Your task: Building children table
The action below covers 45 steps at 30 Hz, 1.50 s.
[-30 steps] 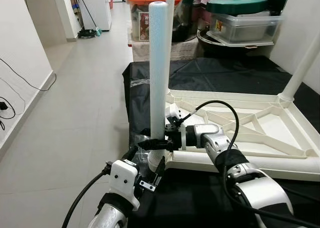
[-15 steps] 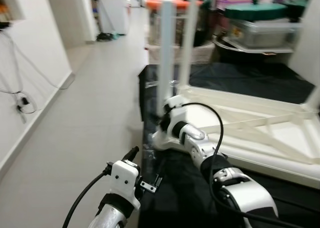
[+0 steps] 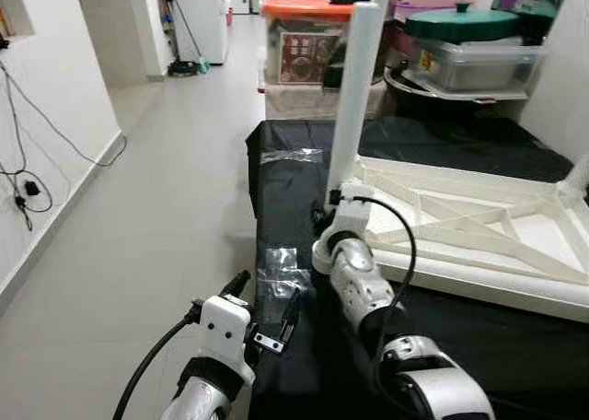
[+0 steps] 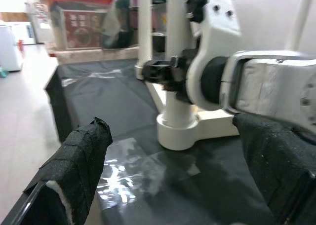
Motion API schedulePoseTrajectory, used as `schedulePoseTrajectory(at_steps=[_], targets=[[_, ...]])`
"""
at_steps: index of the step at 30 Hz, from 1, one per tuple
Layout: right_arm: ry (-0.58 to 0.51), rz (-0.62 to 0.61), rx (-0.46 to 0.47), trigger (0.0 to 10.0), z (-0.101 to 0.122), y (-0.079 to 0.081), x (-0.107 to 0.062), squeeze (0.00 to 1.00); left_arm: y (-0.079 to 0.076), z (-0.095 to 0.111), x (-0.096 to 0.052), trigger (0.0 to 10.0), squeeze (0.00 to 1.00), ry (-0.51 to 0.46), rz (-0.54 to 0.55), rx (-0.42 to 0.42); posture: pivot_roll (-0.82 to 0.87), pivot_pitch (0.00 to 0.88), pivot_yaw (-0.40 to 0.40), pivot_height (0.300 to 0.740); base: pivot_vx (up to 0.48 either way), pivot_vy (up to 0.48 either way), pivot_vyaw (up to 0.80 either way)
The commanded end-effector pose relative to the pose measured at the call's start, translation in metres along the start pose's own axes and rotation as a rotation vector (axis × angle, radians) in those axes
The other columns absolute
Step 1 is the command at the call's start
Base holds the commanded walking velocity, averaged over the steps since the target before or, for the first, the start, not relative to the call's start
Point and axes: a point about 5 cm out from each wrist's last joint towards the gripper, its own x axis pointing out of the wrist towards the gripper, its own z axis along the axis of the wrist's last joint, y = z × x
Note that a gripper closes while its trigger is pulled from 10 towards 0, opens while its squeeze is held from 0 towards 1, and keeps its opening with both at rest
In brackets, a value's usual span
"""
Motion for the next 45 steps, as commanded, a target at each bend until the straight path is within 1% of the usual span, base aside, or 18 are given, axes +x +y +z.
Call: schedulePoseTrajectory(at_steps=[1, 5, 7, 8, 11, 19, 23, 28, 29, 30, 31, 33, 35, 38, 41, 42, 44, 45], targets=[[-0.052, 0.09, 0.014, 10.0, 0.011, 0.004, 0.002, 0.0, 0.0, -0.004, 0.0, 10.0, 0.0, 0.023, 0.001, 0.004, 0.01, 0.0, -0.031, 0.74, 0.0, 0.0, 0.0], [-0.048, 0.258, 0.018, 10.0, 0.016, 0.009, 0.003, 0.0, 0.0, -0.005, 0.0, 10.0, 0.0, 0.023, 0.002, 0.003, 0.01, 0.0, -0.031, 0.74, 0.0, 0.0, 0.0], [-0.004, 0.542, 0.011, 10.0, 0.016, 0.013, 0.0, 0.0, 0.0, -0.005, 0.0, 10.0, 0.0, 0.023, 0.002, 0.001, 0.01, 0.0, -0.031, 0.74, 0.0, 0.0, 0.0], [-0.004, 0.542, 0.011, 10.0, 0.016, 0.013, 0.0, 0.0, 0.0, -0.005, 0.0, 10.0, 0.0, 0.023, 0.002, 0.001, 0.01, 0.0, -0.031, 0.74, 0.0, 0.0, 0.0], [0.081, 0.836, -0.022, 10.0, 0.016, 0.009, -0.007, 0.0, 0.0, -0.005, 0.0, 10.0, 0.0, 0.023, 0.0, 0.002, 0.01, 0.0, -0.03, 0.74, 0.0, 0.0, 0.0], [0.222, 1.139, -0.07, 10.0, 0.021, 0.01, -0.013, 0.0, 0.0, -0.005, 0.0, 10.0, 0.0, 0.024, -0.002, 0.004, 0.02, 0.0, -0.032, 0.74, 0.0, 0.0, 0.0], [0.319, 1.389, -0.077, 10.0, 0.02, 0.016, -0.024, 0.0, 0.001, -0.005, -0.001, 10.0, 0.0, 0.024, 0.005, 0.004, 0.03, 0.0, -0.036, 0.74, 0.0, 0.0, 0.0], [0.369, 1.494, -0.13, 10.0, 0.016, 0.02, -0.03, 0.0, 0.001, -0.006, -0.001, 10.0, 0.0, 0.025, 0.011, 0.003, 0.03, 0.0, -0.036, 0.74, 0.0, 0.0, 0.0], [0.393, 1.51, -0.146, 4.9, 0.013, 0.02, -0.031, 0.0, 0.001, -0.006, -0.001, 10.0, 0.0, 0.025, 0.01, 0.003, 0.03, 0.0, -0.036, 0.74, 0.0, 0.0, 0.0], [0.393, 1.51, -0.146, 4.9, 0.013, 0.02, -0.031, 0.0, 0.001, -0.006, -0.001, 10.0, 0.0, 0.025, 0.01, 0.003, 0.03, 0.0, -0.036, 0.74, 0.0, 0.0, 0.0], [0.409, 1.512, -0.173, 0.0, 0.009, 0.02, -0.032, 0.0, 0.001, -0.006, -0.001, 10.0, 0.0, 0.026, 0.009, 0.003, 0.03, 0.0, -0.036, 0.74, 0.0, 0.0, 0.0], [0.399, 1.476, -0.198, 0.0, 0.007, 0.02, -0.031, 0.0, 0.001, -0.006, -0.001, 10.0, 0.0, 0.026, 0.009, 0.003, 0.03, 0.0, -0.036, 0.74, 0.0, 0.0, 0.0], [0.257, 1.245, -0.26, 0.0, 0.01, 0.026, -0.018, 0.0, 0.001, -0.006, -0.001, 10.0, 0.0, 0.028, 0.008, 0.002, 0.03, 0.0, -0.035, 0.74, 0.0, 0.0, 0.0], [0.205, 1.159, -0.261, 0.0, 0.012, 0.027, -0.014, 0.0, 0.001, -0.006, -0.001, 10.0, 0.0, 0.028, 0.008, 0.001, 0.03, 0.0, -0.033, 0.74, 0.0, 0.0, 0.0], [0.122, 0.82, -0.199, 0.0, 0.02, 0.02, 0.002, 0.0, 0.001, -0.007, -0.001, 10.0, 0.0, 0.03, 0.007, 0.0, 0.03, 0.0, -0.033, 0.74, 0.0, 0.0, 0.0], [0.122, 0.82, -0.199, 0.0, 0.02, 0.02, 0.002, 0.0, 0.001, -0.007, -0.001, 10.0, 0.0, 0.03, 0.007, 0.0, 0.03, 0.0, -0.033, 0.74, 0.0, 0.0, 0.0], [0.098, 0.661, -0.201, 0.0, 0.023, 0.014, 0.008, 0.0, 0.001, -0.007, -0.001, 10.0, 0.0, 0.03, 0.007, 0.0, 0.03, 0.0, -0.034, 0.74, 0.0, 0.0, 0.0], [0.074, 0.494, -0.195, 0.0, 0.024, 0.004, 0.012, 0.0, 0.001, -0.007, -0.001, 10.0, 0.0, 0.031, 0.007, 0.0, 0.03, 0.0, -0.034, 0.74, 0.0, 0.0, 0.0]])
